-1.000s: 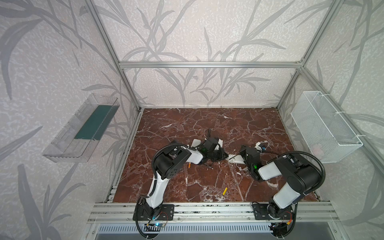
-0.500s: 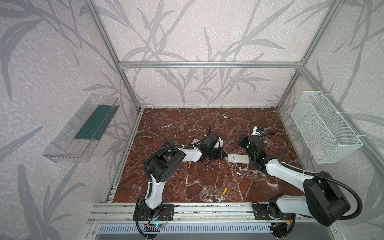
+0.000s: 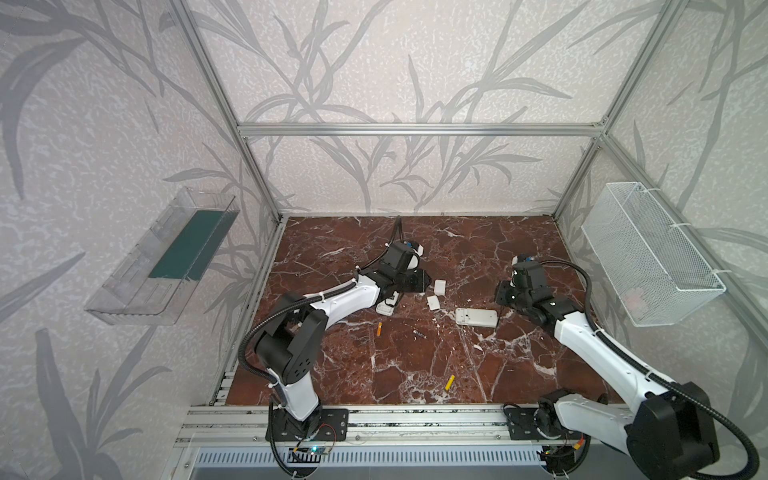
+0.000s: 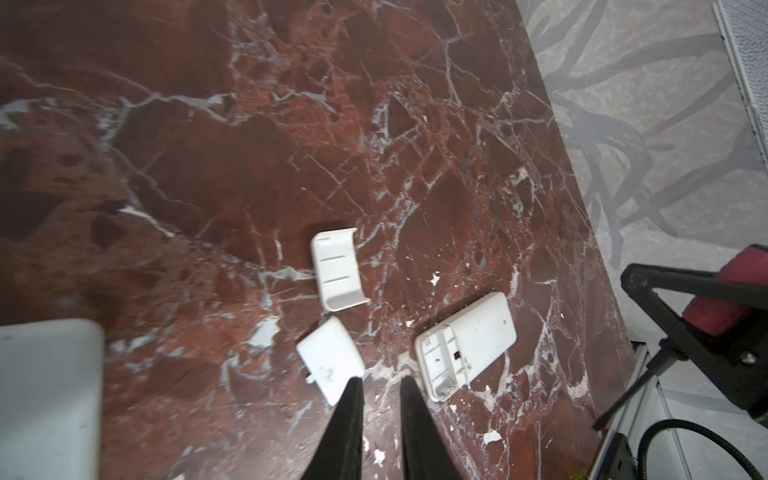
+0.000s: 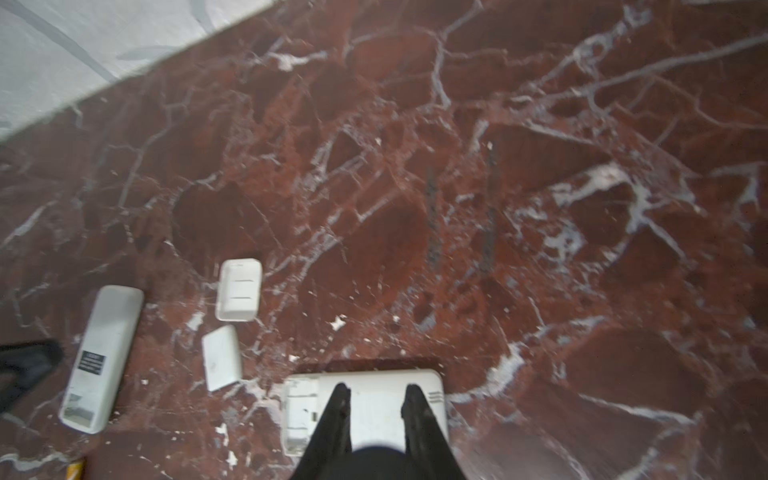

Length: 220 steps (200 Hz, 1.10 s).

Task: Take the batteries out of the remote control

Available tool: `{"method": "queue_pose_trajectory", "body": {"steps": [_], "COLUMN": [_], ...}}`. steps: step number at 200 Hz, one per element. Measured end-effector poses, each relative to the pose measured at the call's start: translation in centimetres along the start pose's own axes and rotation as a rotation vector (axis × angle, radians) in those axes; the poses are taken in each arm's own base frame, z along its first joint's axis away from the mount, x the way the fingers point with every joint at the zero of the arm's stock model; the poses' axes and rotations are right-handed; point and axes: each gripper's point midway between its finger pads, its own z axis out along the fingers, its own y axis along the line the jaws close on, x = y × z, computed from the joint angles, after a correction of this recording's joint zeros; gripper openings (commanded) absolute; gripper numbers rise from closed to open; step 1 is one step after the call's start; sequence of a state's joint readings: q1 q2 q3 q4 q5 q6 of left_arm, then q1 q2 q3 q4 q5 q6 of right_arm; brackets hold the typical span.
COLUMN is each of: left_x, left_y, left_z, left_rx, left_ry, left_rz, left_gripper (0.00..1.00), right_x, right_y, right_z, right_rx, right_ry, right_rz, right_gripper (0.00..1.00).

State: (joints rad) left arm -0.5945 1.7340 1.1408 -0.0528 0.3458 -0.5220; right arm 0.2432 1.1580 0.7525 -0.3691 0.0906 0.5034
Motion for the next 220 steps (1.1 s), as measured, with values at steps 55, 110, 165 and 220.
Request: {"method": "queue_pose_trajectory", "body": {"steps": [55,110,165,220], "left_x": [1.0,0.7,-0.2,-3.6], "left_y": [5.5,8.0,10.1,12.5], "left_z": [-1.9,-4.3,-6.5,-12.5], "left_rx": [-0.102,-0.160,-0.225,-0.397], "left_ry": [0.010,-0.027,-0.068,-0.223], "left_rz": [-0.079,-0.116,-0.128,-0.043], "left_gripper": [0.20,0.20,0.23,0.40], "right_x": [3.9,6.2,6.2,2.4], "right_y": [-6.8,-7.6,-7.8,-7.3], "right_z": [4.0,7.8,7.4,3.3], "right_rx": [0.218,0.261,0.268,0.257], "right_ry": [0.293,0.463,0.465,0.309], "right_rz": [0.061,0.066,0.042,-0.014], "right_gripper": [0.03,0.38,0.60,0.69]}}
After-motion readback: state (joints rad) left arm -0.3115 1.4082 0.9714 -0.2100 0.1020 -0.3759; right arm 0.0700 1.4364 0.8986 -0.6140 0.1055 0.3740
